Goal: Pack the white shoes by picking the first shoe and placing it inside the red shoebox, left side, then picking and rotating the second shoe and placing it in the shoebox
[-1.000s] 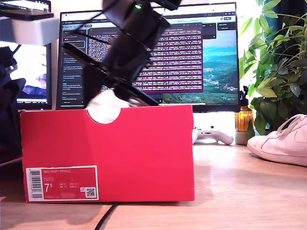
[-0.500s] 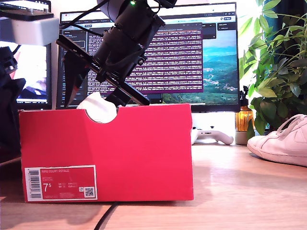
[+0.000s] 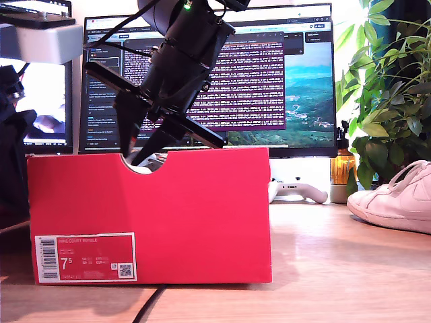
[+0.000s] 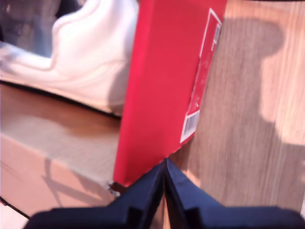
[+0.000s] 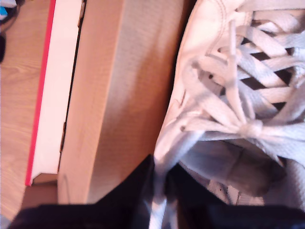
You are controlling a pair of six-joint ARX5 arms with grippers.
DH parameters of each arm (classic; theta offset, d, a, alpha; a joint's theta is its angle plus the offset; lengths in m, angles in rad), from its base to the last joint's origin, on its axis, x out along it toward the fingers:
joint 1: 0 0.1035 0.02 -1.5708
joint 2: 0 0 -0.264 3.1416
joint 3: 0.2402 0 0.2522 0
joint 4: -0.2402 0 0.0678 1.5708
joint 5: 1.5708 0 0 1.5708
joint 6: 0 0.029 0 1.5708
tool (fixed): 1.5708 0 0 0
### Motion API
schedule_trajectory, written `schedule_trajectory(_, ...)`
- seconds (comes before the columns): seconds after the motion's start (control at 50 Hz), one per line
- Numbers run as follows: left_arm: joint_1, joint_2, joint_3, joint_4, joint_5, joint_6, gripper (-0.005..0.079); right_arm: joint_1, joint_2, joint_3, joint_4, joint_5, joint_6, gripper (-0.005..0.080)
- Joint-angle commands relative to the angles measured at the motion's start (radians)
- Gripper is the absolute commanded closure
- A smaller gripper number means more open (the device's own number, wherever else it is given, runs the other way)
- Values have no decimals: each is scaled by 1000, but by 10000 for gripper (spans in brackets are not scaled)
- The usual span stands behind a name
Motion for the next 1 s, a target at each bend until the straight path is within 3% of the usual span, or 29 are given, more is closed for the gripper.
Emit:
schedule_trajectory(0.0, -4, 10, 5, 8, 1, -5, 761, 5, 6, 23, 6, -2, -8, 735)
schedule_trajectory(0.16, -4, 10, 5, 8, 1, -5, 761, 16, 6, 23, -7, -22, -8, 453)
schedule_trajectory(0.24, -3, 10, 5, 8, 1, -5, 761, 21, 6, 23, 18, -24, -8, 360)
schedule_trajectory(0.54, -3, 10, 5, 4, 2, -5, 761, 19, -2, 30, 2, -27, -17, 355)
schedule_trajectory(0.98, -3, 10, 5, 8, 6, -5, 762, -103, -105, 121, -204, -53, -63, 355)
